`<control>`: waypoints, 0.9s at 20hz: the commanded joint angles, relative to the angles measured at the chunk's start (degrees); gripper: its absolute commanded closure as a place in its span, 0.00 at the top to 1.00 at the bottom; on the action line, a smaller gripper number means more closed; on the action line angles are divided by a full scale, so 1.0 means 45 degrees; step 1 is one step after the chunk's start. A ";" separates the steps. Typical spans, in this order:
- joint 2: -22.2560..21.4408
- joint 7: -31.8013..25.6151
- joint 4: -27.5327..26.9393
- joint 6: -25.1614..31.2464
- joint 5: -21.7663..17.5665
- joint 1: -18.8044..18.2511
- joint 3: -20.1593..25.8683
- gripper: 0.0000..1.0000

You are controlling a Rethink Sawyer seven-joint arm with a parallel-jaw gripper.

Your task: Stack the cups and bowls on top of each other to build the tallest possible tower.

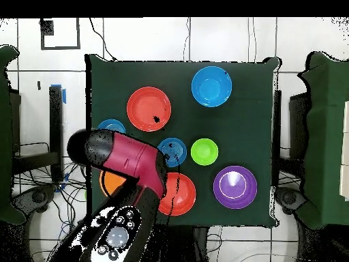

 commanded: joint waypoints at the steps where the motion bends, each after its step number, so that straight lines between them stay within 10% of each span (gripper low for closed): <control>1: 0.0199 0.0117 -0.2113 0.1186 -0.1554 -0.0970 0.0136 0.00; 18: 0.2799 -0.0821 -0.7573 0.1175 -0.2618 -0.3776 0.1403 0.00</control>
